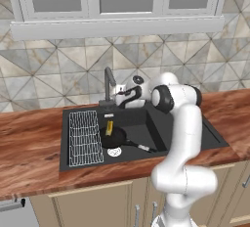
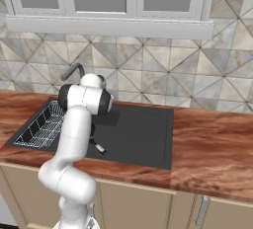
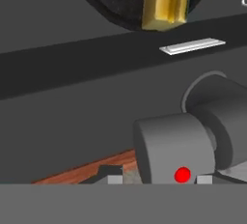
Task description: Pick the pan and sponge and place them into the sink. Then turn on the water.
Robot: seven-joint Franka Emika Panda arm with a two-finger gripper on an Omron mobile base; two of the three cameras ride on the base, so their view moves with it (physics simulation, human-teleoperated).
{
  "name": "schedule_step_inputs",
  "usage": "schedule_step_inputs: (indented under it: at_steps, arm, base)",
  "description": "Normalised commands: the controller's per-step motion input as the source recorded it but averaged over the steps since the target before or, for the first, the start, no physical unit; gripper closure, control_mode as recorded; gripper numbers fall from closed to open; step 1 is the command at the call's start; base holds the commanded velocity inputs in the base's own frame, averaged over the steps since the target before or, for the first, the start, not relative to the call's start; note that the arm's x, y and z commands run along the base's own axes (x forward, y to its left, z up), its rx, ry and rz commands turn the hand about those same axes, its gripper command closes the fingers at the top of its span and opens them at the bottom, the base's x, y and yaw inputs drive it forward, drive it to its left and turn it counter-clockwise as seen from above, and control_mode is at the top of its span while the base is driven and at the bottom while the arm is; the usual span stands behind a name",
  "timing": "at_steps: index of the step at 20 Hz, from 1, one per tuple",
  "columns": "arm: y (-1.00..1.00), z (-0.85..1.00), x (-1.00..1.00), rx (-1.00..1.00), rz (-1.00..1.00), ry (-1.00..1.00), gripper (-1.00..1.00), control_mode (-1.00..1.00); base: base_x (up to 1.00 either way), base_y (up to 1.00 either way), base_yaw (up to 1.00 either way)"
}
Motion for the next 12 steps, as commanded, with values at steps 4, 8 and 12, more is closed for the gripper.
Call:
schedule_step_inputs:
  at_steps: [4, 8, 12]
  arm:
    - [-0.59, -0.37, -0.1, 0.04, -0.06, 0.06, 1.0, -1.0]
    - [-0.59, -0.37, -0.09, 0.04, -0.06, 0.07, 1.0, -1.0]
    - [-0.6, -0.38, -0.11, 0.04, -0.06, 0.06, 1.0, -1.0]
  base:
    - [0.0, 0.0, 0.0]
    - [0.0, 0.0, 0.0]
    - [0.0, 0.0, 0.0]
